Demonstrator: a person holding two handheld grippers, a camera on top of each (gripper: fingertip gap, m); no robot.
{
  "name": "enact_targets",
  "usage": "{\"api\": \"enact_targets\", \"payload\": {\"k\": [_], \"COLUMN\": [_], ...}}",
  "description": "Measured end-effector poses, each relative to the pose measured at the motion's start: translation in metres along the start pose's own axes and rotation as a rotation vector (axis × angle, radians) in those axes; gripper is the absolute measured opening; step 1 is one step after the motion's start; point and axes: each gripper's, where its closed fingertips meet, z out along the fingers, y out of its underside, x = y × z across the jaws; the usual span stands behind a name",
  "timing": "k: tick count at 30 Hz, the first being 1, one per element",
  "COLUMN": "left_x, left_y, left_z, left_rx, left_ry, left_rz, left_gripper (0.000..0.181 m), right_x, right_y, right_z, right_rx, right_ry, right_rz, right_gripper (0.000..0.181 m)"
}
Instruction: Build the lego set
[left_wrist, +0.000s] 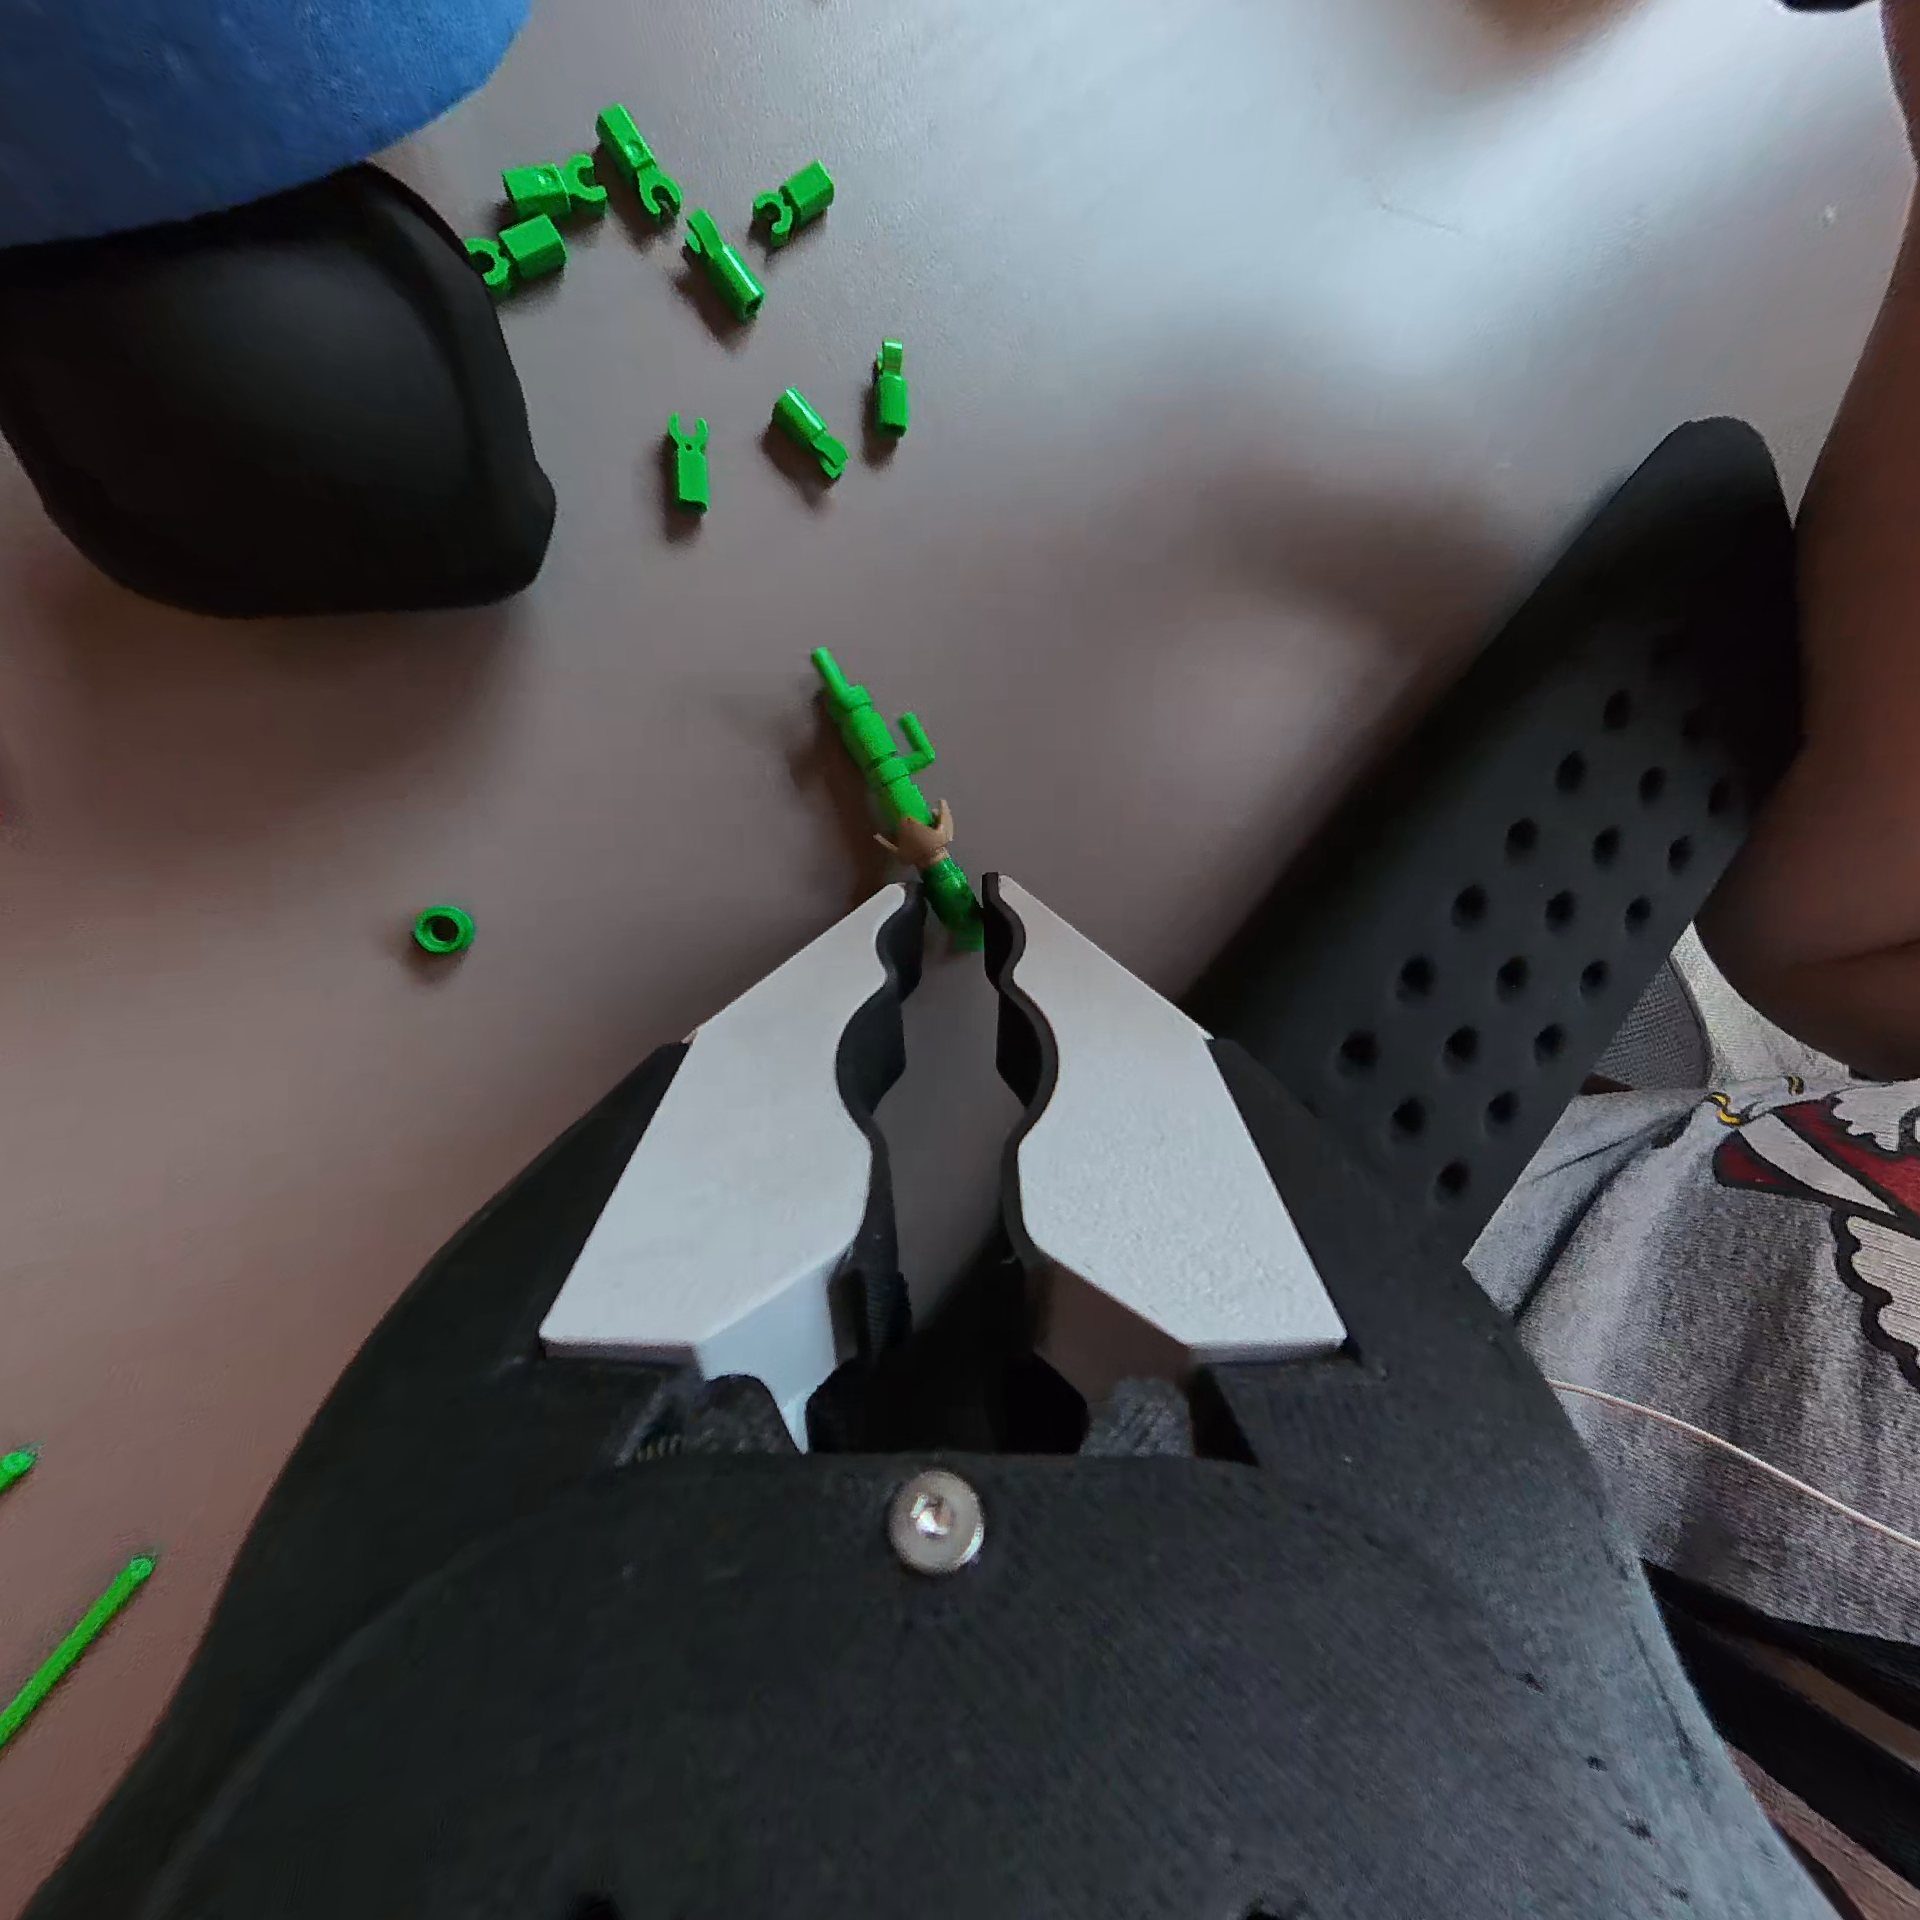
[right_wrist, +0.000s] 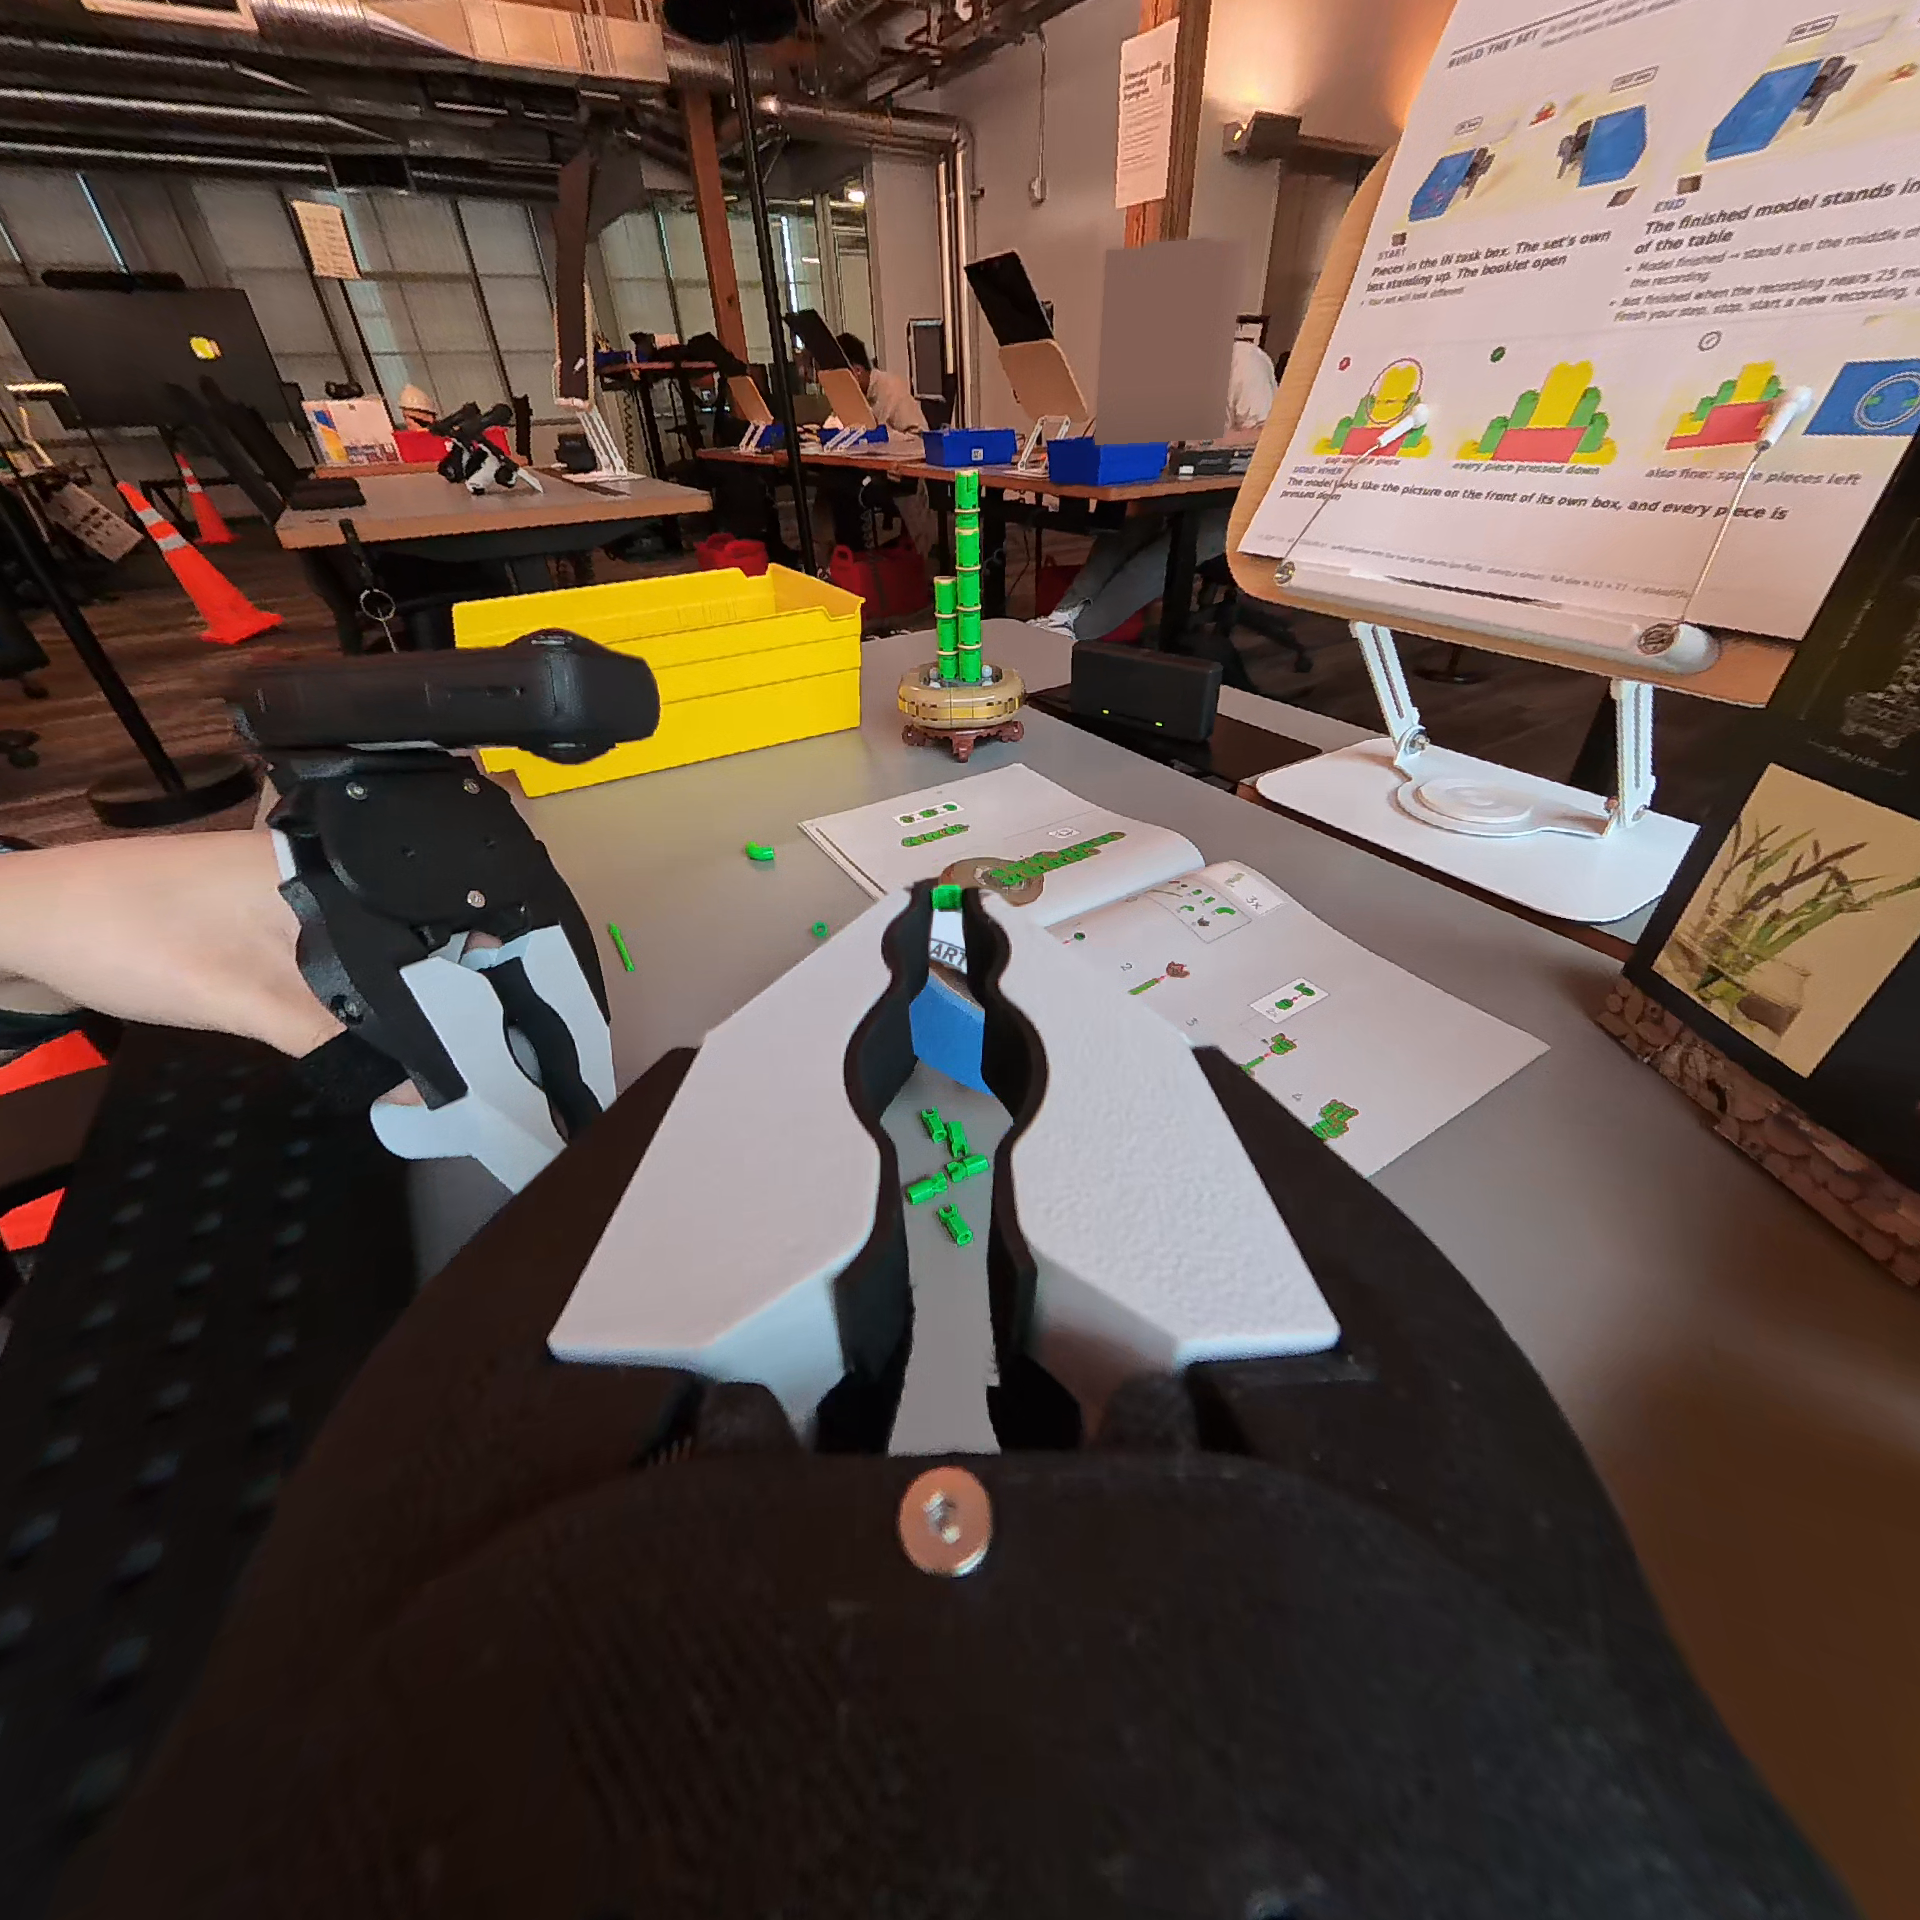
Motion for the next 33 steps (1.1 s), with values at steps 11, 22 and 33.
{"api": "enact_targets", "payload": {"k": [11, 22, 33], "left_x": [0.003, 0.038, 0.042], "left_y": [-0.027, -0.054, -0.056], "left_z": [-0.026, -0.074, -0.101], "left_rx": [0.329, 0.718, 0.892], "left_ry": [0.104, 0.502, 0.586], "left_rz": [0.011, -0.019, 0.025], "left_gripper": [0.006, 0.005, 0.004], "right_x": [0.009, -0.033, -0.082], "right_y": [0.014, 0.053, 0.059], "right_z": [-0.010, 0.005, 0.027], "right_rx": [-0.007, -0.196, -0.227], "right_ry": [0.034, -0.073, -0.213], "right_rz": [0.046, 0.172, 0.337], "right_gripper": [0.003, 0.003, 0.003]}}
